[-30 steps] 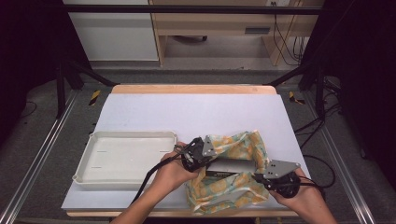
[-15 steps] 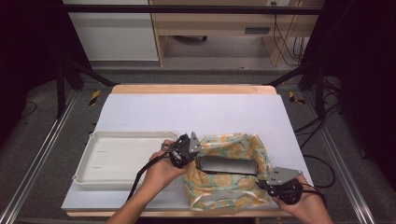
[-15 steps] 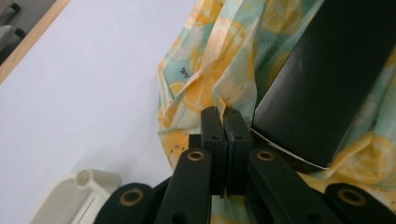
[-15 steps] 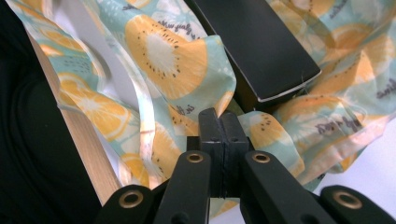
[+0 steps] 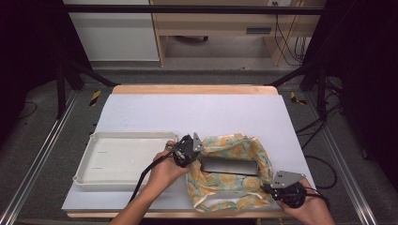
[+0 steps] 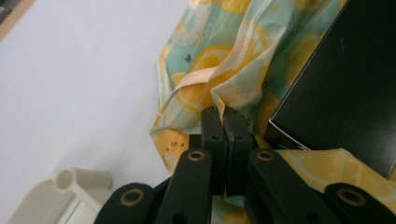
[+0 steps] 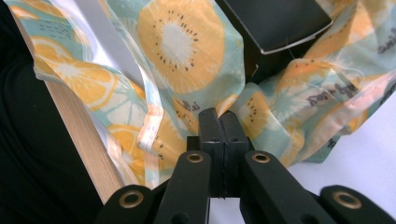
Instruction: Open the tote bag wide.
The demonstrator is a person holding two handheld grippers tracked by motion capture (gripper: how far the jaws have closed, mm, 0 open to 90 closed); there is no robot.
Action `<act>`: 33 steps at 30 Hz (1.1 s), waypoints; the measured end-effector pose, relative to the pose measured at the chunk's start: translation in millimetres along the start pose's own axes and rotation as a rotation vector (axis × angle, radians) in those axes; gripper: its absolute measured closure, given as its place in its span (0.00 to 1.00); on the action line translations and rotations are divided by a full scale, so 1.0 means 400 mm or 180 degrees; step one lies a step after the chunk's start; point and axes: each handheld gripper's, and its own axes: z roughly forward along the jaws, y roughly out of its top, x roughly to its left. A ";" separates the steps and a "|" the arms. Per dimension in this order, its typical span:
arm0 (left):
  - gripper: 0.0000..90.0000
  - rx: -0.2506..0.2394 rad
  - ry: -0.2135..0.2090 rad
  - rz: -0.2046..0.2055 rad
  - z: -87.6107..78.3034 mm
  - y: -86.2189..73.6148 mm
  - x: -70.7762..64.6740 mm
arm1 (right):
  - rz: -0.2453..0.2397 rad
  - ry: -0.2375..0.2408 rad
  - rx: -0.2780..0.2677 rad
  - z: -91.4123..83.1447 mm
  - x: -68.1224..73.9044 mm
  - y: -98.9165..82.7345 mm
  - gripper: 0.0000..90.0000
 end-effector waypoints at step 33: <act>1.00 0.0213 -0.0048 -0.0088 0.035 -0.028 0.020 | 0.0058 0.0023 0.0279 -0.001 -0.010 -0.036 1.00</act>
